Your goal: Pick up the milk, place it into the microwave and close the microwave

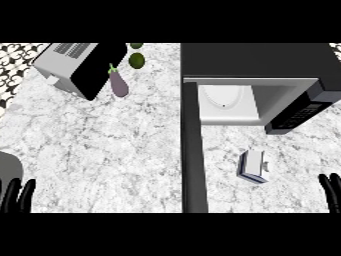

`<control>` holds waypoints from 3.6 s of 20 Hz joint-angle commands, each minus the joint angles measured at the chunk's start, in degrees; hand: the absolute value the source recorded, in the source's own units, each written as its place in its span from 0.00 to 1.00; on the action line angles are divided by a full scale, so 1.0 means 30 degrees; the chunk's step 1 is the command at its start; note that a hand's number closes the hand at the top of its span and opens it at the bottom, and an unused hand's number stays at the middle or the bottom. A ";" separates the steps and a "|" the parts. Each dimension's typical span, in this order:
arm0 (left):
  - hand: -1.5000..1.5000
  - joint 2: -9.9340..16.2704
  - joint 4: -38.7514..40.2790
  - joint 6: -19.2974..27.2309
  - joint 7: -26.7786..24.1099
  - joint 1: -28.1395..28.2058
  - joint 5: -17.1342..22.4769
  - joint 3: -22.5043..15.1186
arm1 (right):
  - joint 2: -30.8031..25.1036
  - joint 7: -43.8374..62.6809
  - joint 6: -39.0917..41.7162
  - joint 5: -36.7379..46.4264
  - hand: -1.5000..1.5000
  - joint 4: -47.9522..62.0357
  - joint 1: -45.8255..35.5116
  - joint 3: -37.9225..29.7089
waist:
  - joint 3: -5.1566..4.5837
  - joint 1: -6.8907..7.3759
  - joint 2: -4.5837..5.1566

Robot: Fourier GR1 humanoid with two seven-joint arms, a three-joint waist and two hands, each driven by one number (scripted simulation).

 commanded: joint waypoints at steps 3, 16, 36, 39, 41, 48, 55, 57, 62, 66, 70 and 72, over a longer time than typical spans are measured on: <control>0.00 0.1493 -0.0637 -0.1830 -0.2455 0.3149 0.2468 0.1648 | 0.0557 -0.1365 -0.0917 0.1843 0.00 0.1996 -0.0461 0.0290 | -0.0003 0.0158 0.0028; 0.00 0.2160 -0.0183 -0.3847 -0.6442 0.6808 0.3899 0.3084 | 0.0921 -0.0833 -0.2959 0.3124 0.00 0.5302 -0.3437 0.0178 | 0.0008 0.0196 0.0076; 0.00 0.1602 0.1154 -0.6317 -1.0043 0.9600 0.4001 0.4332 | -0.0309 -0.5769 -0.3896 0.2226 0.00 1.7315 -0.8881 -0.5066 | 0.0024 0.0177 0.0099; 0.00 0.1994 -0.0474 -0.6982 -0.9632 1.0974 0.4438 0.4227 | -0.0557 -0.8086 -0.3689 0.1642 0.00 1.9623 -0.9132 -0.5799 | 0.0035 0.0211 0.0103; 0.00 0.1890 0.0757 -0.7238 -1.0149 1.0598 0.4664 0.4912 | -0.1133 -0.7972 -0.2653 0.0900 0.00 2.0334 -0.9799 -0.6265 | 0.0028 0.0195 0.0105; 0.00 0.1889 0.0496 -0.7758 -1.0049 1.0542 0.5650 0.6170 | -0.1220 -0.9401 -0.2207 0.1499 0.00 2.3118 -1.0225 -0.5811 | 0.0025 0.0126 0.0119; 0.00 0.1527 0.1084 -0.9668 -1.2182 1.2822 0.4467 0.5543 | -0.0748 -1.1130 -0.4183 0.2326 1.00 2.7106 -1.1496 -0.6436 | 0.0032 0.0372 0.0073; 0.00 0.1781 0.1459 -0.9938 -1.2225 1.2382 0.5773 0.6823 | -0.0304 -1.1707 -0.5170 0.2635 1.00 2.7961 -1.2171 -0.6483 | 0.0026 0.0304 0.0084; 0.00 0.1138 0.0465 -0.8453 -0.9664 1.1059 0.5113 0.5543 | -0.1131 -1.4879 -0.6978 0.3509 1.00 3.2135 -1.3663 -0.7417 | 0.0064 0.0274 0.0231; 0.00 0.0624 0.1936 -0.9452 -1.1627 1.1540 0.4080 0.5480 | -0.1732 -1.4478 -0.8034 0.4422 1.00 3.3312 -1.4497 -0.7344 | 0.0048 0.0432 0.0141; 0.00 0.0919 0.1143 -1.0077 -1.1464 1.2145 0.5097 0.6316 | -0.1911 -1.4129 -0.8431 0.4650 1.00 3.4605 -1.5650 -0.7499 | 0.0043 0.0418 0.0130; 0.00 0.0688 0.2688 -0.9509 -1.1100 1.0024 0.4903 0.6437 | -0.1492 -1.5547 -0.9237 0.4621 1.00 3.5959 -1.6421 -0.7814 | 0.0048 0.0345 0.0180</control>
